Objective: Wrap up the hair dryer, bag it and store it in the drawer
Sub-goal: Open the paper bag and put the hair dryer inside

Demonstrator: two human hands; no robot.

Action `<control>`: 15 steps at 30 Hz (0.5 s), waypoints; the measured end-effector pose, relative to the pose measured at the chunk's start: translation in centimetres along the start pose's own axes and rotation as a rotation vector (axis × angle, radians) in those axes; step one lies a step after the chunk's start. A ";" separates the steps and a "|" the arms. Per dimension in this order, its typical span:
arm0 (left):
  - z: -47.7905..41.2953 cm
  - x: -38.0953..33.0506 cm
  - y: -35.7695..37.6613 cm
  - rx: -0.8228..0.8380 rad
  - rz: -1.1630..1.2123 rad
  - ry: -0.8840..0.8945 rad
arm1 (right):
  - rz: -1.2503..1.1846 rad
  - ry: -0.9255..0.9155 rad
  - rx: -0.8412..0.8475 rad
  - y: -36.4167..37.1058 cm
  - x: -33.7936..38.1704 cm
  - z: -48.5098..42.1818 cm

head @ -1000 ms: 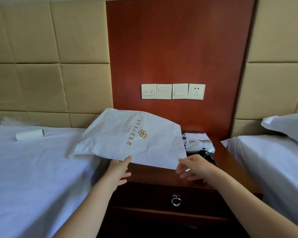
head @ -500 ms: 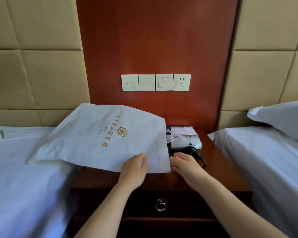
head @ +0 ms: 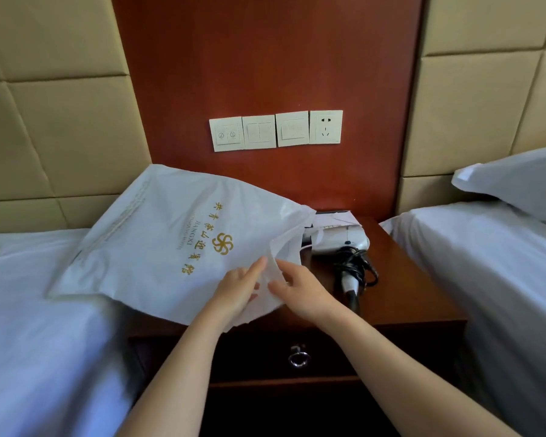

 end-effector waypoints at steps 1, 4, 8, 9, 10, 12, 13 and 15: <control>0.5 0.0 0.0 0.034 0.036 -0.012 | 0.083 -0.030 0.027 0.3 0.6 0.3; 1.6 -0.8 -1.2 0.005 0.051 0.062 | 0.243 -0.112 0.142 1.9 2.0 1.4; 2.2 -2.0 -3.5 -0.116 -0.047 0.137 | 0.329 -0.184 0.293 3.8 2.5 2.8; 2.2 -2.4 -3.8 -0.119 -0.147 0.155 | 0.335 -0.189 0.329 4.3 2.5 3.2; 2.2 -2.7 -4.1 -0.131 -0.260 0.174 | 0.317 -0.187 0.358 4.7 2.5 3.5; 2.2 -3.0 -4.8 -0.187 -0.412 0.185 | 0.215 -0.157 0.337 4.4 2.8 3.5; 2.2 -3.1 -5.2 -0.207 -0.437 0.178 | 0.176 -0.141 0.253 3.5 2.8 2.9; 2.1 -3.1 -5.5 -0.208 -0.440 0.160 | 0.238 -0.120 0.037 0.9 2.4 1.7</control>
Point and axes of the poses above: each hand's wrist, its own z-axis away from the middle knuckle, its own y-axis out of the palm, x = y × z, the point moved 10 cm from there along -z, towards the middle knuckle, and after that the axes turned 4 degrees about z, right-handed, at the moved point
